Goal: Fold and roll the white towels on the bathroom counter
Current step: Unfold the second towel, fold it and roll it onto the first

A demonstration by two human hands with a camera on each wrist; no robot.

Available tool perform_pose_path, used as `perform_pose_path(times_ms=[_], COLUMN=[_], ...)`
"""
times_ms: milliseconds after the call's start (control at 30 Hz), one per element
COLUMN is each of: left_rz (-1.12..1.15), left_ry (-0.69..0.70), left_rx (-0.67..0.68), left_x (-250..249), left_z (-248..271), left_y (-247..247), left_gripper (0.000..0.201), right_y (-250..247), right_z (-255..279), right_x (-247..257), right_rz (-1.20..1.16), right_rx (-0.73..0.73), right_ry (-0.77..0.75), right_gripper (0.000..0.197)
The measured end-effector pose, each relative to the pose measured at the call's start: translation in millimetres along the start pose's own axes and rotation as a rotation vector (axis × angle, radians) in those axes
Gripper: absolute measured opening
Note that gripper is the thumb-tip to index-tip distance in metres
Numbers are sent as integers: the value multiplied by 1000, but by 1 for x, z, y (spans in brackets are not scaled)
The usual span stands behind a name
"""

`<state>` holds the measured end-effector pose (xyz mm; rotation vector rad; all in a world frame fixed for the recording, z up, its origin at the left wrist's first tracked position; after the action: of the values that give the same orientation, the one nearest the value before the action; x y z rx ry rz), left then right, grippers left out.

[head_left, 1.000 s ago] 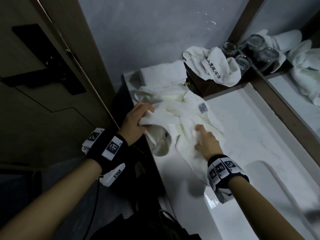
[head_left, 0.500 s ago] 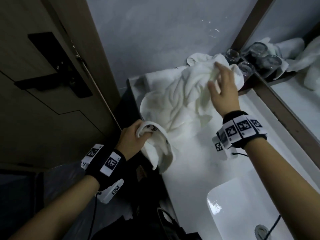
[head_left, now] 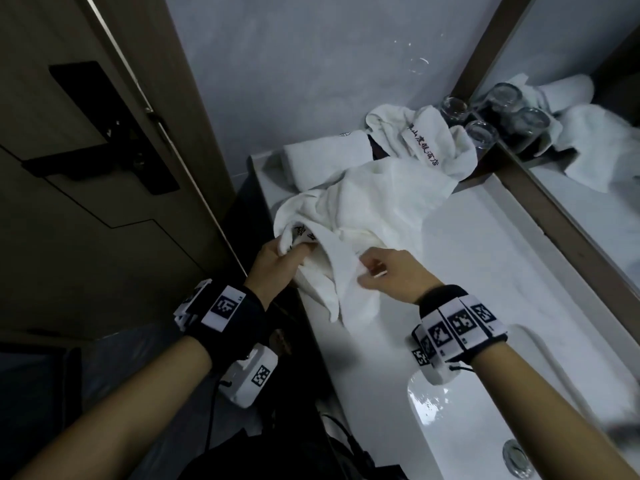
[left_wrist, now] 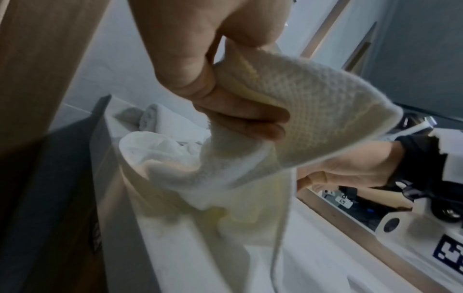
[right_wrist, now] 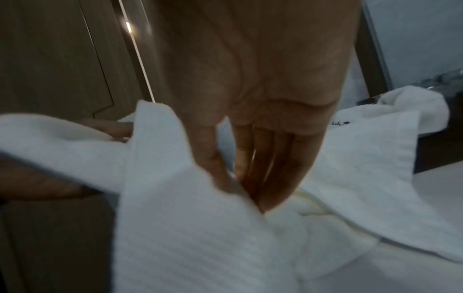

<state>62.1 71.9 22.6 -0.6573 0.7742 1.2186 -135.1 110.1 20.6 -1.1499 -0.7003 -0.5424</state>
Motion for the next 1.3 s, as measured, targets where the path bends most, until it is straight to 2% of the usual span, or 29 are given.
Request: perform_pose_path(times_ms=[33,100,133,233,267,367,433,500,600,667,733,767,833,867,900,933,967,1000,1067,1200,1267,1300], left_rz=[25,72,89,68,50,-6,-69,-202,-377,-389,-377,-359,-315,-293,-267,-228,-177,-133,-151,-543,-799,-907], left_ry=[-15,-42,-53,-44,-29,13,79,172,269,266,271,271,252,239,230,226,215,191,153,171,124,77], left_rx=[9,12,12,77,111,213,235,160,-82,-212,-259,-269,-297,-310,-311,-297,-267,-231,-135,79,122,147], left_x=[1,1,1,-1,-1,-2,-3,-4,-2,0,1,1,-3,-7,-11,-15,-20,-25,-31,-33,-23,-17], left_z=[1,2,2,4,5,9,8,4,-6,-10,-13,-13,-13,-12,-10,-8,-6,-2,3,6,3,1], left_y=[-2,-5,-5,-2,1,11,10,0,-21,-32,-39,-42,-47,-48,-47,-46,-45,-46,-51,-62,-70,-73], left_gripper=[15,18,20,28,27,25,17,30,45,43,39,39,37,36,35,35,35,37,41,23,10,14], right_y=[-4,-8,-8,2,8,27,30,25,14,10,8,7,9,12,15,17,17,15,12,2,5,10], right_z=[1,5,7,12,12,10,7,8,10,11,11,12,12,13,13,13,12,14,18,24,29,32], right_x=[-5,-9,-7,10,19,37,37,29,17,14,12,11,6,2,-2,-7,-10,-12,-15,-20,-19,-22], right_rz=[30,-55,-105,-246,-296,-255,-116,-3,-24,-73,-163,-191,-116,12,175,335,438,445,231,-244,-326,-347], right_rx=[-52,-105,-95,14,29,-47,-112,-147,-249,-319,-347,-326,-170,-47,64,127,139,108,10,-161,-56,36], right_ry=[22,52,53,23,-21,-173,-141,-85,-28,-36,-36,-18,69,125,154,145,111,96,153,210,220,245], right_gripper=[11,9,17,61,65,48,38,23,22,18,13,21,55,71,76,67,47,29,15,17,28,32])
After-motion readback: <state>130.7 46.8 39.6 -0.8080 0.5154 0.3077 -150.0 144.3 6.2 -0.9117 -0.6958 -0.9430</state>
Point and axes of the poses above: each hand's wrist, its own z-axis away from the middle knuckle, its own y-axis out of the palm, x = y × z, the point moved 3 cm from there along -z, towards the middle knuckle, and after that the axes turned 13 degrees about -y, right-handed, at the moved point
